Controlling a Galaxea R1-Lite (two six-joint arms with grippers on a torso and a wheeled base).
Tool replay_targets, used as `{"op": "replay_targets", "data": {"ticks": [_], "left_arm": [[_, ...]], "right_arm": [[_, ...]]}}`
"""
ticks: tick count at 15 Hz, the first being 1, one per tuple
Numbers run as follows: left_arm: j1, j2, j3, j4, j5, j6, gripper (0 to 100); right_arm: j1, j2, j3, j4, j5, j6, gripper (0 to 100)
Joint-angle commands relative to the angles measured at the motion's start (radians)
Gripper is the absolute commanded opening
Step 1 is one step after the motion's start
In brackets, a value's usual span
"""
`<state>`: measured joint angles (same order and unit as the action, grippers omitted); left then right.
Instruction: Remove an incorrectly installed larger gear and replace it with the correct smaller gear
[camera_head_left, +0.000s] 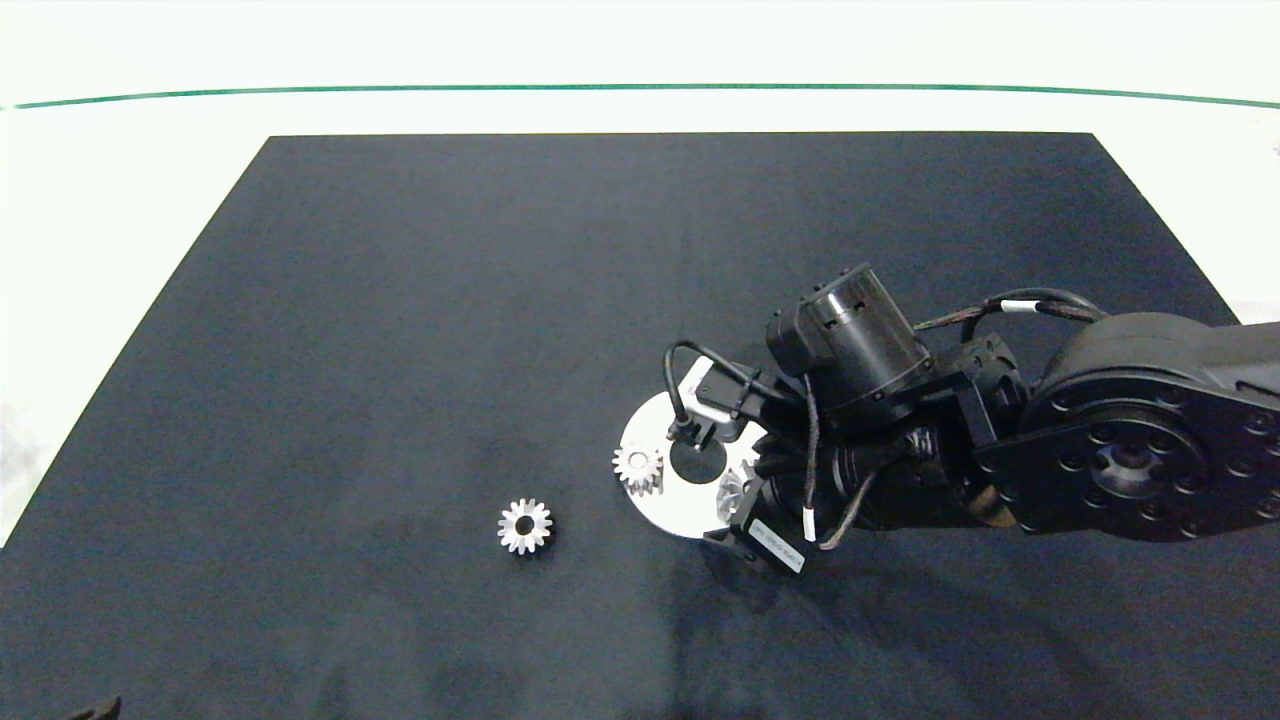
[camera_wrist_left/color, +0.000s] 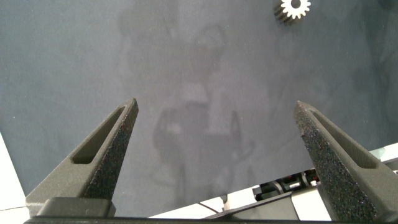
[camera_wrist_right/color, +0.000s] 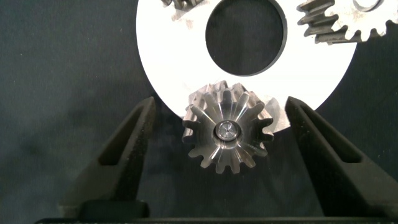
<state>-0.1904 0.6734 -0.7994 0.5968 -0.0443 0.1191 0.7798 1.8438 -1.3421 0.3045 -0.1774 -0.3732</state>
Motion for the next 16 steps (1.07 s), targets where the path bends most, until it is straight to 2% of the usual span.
{"op": "replay_targets", "data": {"ticks": [1,7,16], "left_arm": [[0.000,-0.006,0.014,0.003,0.000,0.001,100],[0.000,-0.011,0.012,0.003,0.000,0.002,100],[0.000,-0.017,0.011,0.003,0.000,0.002,100]], "right_arm": [[-0.001,-0.002,0.000,0.001,0.000,-0.003,78],[-0.001,0.014,0.000,0.001,0.000,0.020,66],[-0.002,0.014,-0.003,0.001,-0.002,0.020,47]]}}
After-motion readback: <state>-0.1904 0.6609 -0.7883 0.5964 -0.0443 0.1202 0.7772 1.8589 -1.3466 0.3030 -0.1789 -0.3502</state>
